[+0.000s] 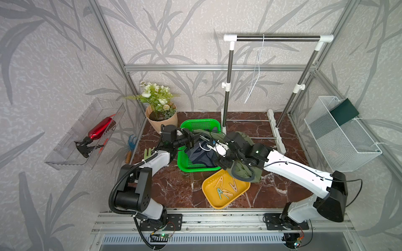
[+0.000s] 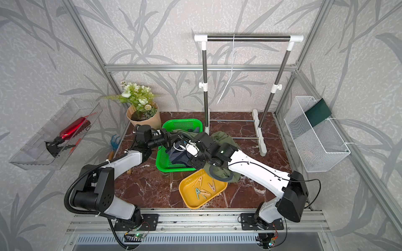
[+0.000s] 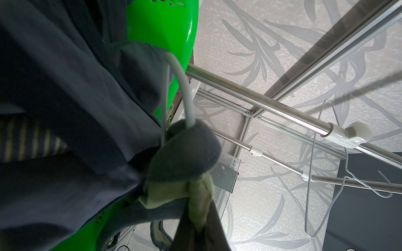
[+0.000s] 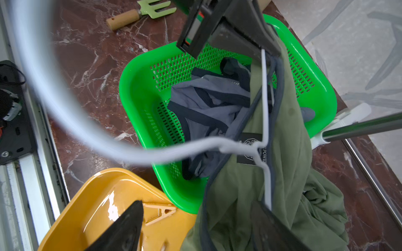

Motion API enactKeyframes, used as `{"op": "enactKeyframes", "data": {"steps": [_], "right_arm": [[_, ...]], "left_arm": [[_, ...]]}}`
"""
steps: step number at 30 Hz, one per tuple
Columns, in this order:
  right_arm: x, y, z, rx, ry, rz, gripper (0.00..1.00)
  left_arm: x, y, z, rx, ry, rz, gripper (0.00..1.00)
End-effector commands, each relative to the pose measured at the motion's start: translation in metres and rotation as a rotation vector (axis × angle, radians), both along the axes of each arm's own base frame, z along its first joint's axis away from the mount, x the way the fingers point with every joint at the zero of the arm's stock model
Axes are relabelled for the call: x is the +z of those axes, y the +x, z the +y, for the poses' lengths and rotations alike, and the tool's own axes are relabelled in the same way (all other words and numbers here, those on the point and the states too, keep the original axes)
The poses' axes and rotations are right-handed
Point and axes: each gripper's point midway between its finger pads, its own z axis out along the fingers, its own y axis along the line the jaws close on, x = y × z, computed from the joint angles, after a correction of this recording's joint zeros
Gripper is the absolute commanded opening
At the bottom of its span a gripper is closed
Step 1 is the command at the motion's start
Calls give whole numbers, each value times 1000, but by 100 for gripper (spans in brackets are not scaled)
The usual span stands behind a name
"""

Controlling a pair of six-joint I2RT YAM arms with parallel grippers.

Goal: Remove the clothespins securing tank tops to the hanger
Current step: Place the clothespin in the storage box, then remove the tank top from the hanger.

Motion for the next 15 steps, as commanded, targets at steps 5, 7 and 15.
{"op": "enactKeyframes", "data": {"steps": [5,7,15], "right_arm": [[37,22,-4,-15,39,-103,79],[47,17,-9,-19,75,-100,79],[63,6,-47,-74,102,-116,79]], "left_arm": [[25,-1,-1,-25,-35,-49,0],[24,0,-1,-24,-36,-50,0],[27,5,-3,-22,-51,-56,0]]}}
